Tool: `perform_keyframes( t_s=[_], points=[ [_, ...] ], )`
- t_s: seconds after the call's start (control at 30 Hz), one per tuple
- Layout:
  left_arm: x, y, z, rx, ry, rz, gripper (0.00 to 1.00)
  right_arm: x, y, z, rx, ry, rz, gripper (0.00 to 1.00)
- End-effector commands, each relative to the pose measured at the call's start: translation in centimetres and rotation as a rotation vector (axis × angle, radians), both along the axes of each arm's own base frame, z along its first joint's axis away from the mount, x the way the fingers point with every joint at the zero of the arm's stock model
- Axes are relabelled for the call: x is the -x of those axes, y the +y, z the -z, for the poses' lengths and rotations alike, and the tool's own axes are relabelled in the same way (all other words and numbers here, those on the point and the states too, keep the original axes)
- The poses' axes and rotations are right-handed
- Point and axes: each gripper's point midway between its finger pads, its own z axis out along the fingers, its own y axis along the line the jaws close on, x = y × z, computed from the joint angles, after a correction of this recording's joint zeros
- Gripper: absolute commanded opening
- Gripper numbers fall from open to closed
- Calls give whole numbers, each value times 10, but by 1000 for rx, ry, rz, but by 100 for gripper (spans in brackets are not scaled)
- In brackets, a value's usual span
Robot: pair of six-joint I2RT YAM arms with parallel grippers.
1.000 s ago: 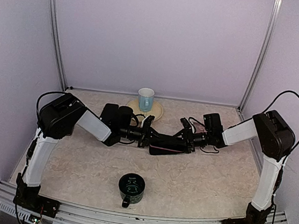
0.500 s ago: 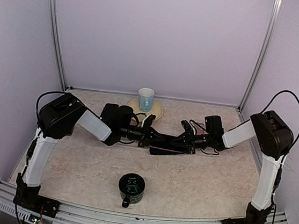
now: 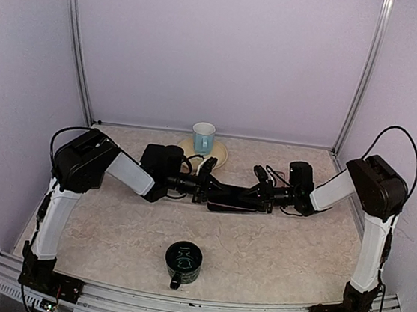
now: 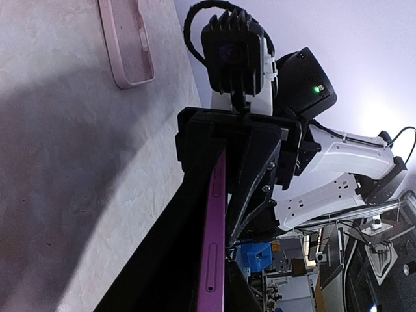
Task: Put the phone into the phone case
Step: Install the phone on the phone case.
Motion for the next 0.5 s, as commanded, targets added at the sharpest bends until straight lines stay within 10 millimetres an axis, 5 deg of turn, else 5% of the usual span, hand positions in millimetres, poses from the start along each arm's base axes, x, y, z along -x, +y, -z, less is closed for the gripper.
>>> perform_keyframes(
  t_s=[0.0, 0.47],
  points=[
    [-12, 3, -14, 9, -14, -60, 14, 13, 9, -11, -59, -41, -70, 15],
    [-23, 31, -27, -5, -37, -107, 45, 12, 3, -25, -105, -55, -72, 6]
  ],
)
